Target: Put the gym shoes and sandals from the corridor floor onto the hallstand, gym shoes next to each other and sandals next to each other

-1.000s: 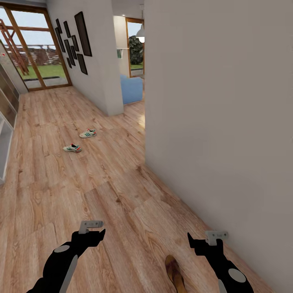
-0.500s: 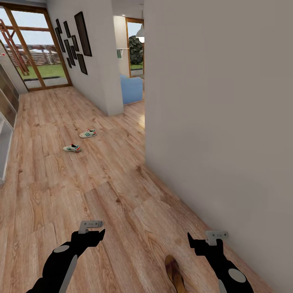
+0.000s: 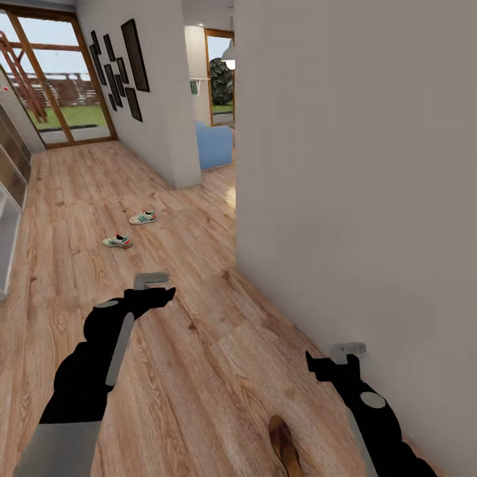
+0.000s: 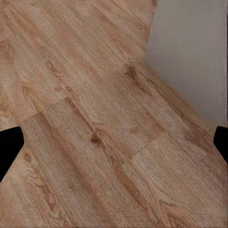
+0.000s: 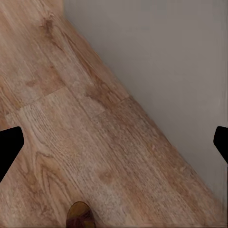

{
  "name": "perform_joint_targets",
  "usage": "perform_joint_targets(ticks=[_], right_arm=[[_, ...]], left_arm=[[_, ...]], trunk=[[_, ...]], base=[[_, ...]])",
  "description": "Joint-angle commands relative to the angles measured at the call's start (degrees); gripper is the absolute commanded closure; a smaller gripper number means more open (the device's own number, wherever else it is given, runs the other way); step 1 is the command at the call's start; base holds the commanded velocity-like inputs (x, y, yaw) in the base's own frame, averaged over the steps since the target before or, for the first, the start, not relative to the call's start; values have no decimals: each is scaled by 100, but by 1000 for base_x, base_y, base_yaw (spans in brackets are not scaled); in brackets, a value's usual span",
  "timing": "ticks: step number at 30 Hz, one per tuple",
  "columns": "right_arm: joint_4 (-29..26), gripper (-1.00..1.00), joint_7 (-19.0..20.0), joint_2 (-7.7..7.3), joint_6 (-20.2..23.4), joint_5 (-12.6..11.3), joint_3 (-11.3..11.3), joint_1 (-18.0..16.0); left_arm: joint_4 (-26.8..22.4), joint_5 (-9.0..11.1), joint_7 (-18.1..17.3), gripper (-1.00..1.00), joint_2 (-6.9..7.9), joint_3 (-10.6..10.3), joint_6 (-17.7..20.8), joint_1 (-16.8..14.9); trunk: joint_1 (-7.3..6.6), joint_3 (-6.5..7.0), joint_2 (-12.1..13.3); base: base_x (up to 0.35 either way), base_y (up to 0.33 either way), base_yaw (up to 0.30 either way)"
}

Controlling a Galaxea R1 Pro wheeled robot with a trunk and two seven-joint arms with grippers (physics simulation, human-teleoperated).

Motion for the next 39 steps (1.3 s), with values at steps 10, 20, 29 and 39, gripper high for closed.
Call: perform_joint_targets(ticks=[10,20,29,39], right_arm=[[-10,-100,48,-3,484,-18,17,-211],[1,-100,41,0,472,-34,25,-205],[129,-100,24,0,468,-31,18,-199],[1181,-100,17,-7,374,-31,17,-201]], left_arm=[[-5,-25,8,-100,11,5,114,-300],[-6,-24,9,-100,14,-24,116,-302],[-6,-24,9,-100,9,-17,196,-315],[-6,-24,9,-100,6,-13,366,-370]], trunk=[[0,-1,0],[110,-107,-201],[307,-340,-562],[527,-604,-963]], base=[[0,0,0],[0,0,0],[0,0,51],[0,0,105]])
